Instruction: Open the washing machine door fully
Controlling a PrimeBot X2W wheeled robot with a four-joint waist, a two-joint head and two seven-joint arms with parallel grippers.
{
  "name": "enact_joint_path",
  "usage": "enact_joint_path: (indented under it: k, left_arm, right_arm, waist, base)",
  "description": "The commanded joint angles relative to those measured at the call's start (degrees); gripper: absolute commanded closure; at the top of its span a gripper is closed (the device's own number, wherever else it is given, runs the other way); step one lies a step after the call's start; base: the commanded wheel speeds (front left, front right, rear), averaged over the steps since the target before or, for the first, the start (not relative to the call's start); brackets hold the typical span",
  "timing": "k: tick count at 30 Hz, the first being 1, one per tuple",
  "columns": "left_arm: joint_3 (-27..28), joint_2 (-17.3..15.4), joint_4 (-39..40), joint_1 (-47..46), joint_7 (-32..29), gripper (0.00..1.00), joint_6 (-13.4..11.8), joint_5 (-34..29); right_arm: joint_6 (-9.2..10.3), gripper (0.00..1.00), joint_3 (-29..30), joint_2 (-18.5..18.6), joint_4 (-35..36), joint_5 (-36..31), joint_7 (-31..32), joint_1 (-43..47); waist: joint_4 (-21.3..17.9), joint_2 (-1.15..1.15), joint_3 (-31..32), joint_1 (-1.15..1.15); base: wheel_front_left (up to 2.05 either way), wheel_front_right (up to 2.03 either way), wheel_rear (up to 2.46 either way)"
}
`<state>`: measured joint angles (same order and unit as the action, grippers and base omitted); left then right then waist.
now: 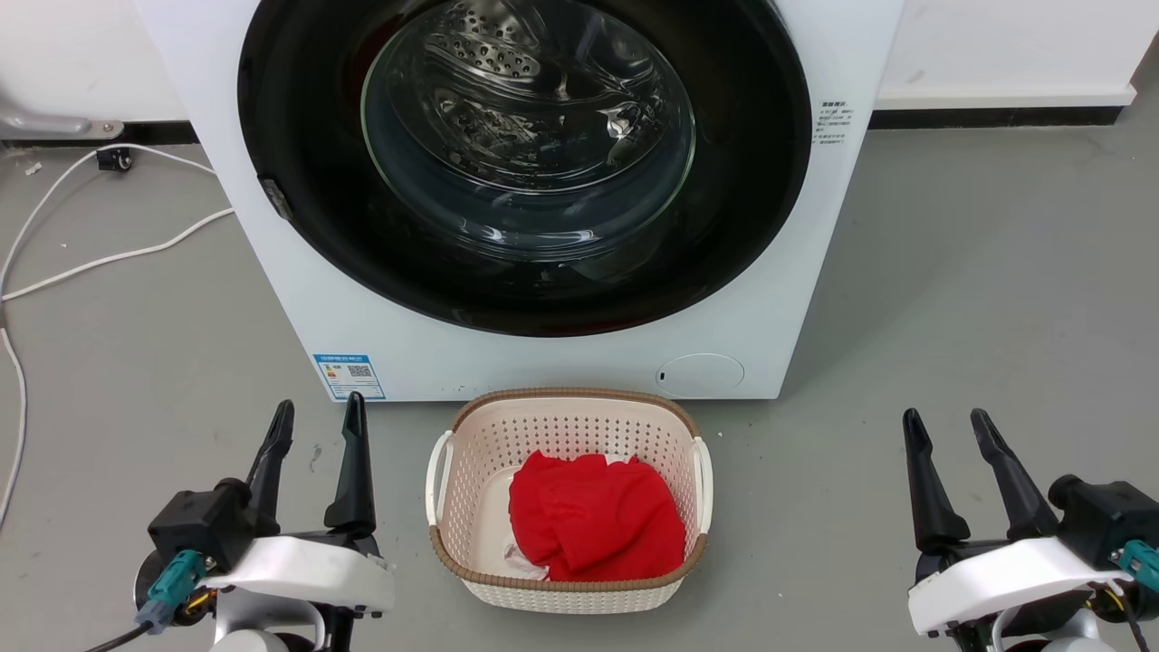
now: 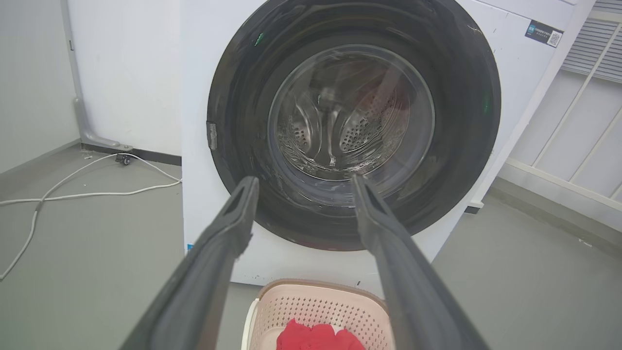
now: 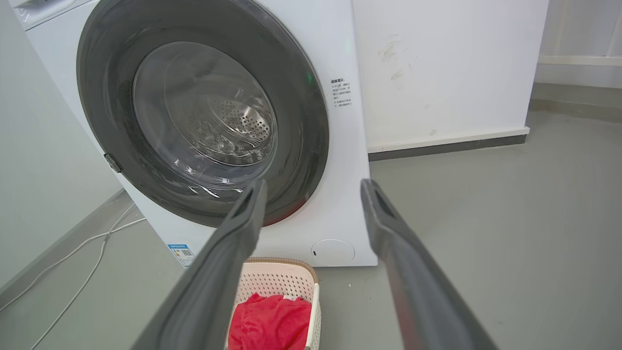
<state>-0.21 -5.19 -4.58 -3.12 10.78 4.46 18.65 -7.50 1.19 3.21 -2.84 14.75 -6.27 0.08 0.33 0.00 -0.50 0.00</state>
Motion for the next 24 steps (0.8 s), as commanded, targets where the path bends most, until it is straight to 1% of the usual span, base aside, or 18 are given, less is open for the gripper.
enact_joint_path:
  k: [1,15,18,24]
  left_arm:
    - [-0.3,-0.4,0.6,0.2,0.5,0.0,-0.4,-1.4]
    - [-0.7,-0.9,0.8,0.4,2.2,0.0,-1.0,-7.9]
    - [-0.6,-0.8,1.0,0.6,2.7,0.0,-1.1,-9.7]
    - [-0.3,-0.4,0.9,0.9,3.3,0.0,-0.8,-11.4]
  right_arm:
    - [0.02,0.0,-0.1,-0.2,0.7,-1.6,-0.4,0.2]
    - [0.02,0.0,-0.3,-0.3,1.6,-7.8,-1.0,0.7]
    - [0.02,0.0,-0.3,-0.3,1.9,-9.7,-1.4,0.8]
    - [0.02,0.0,-0.4,-0.4,2.0,-11.4,-1.6,1.0]
  waist:
    - [0.0,0.0,0.0,0.0]
    - [0.0,0.0,0.1,0.0]
    - [0.0,0.0,0.2,0.0]
    - [0.0,0.0,0.1,0.0]
  base:
    - [0.0,0.0,0.0]
    - [0.0,0.0,0.0]
    - [0.0,0.0,0.0]
    - [0.0,0.0,0.0]
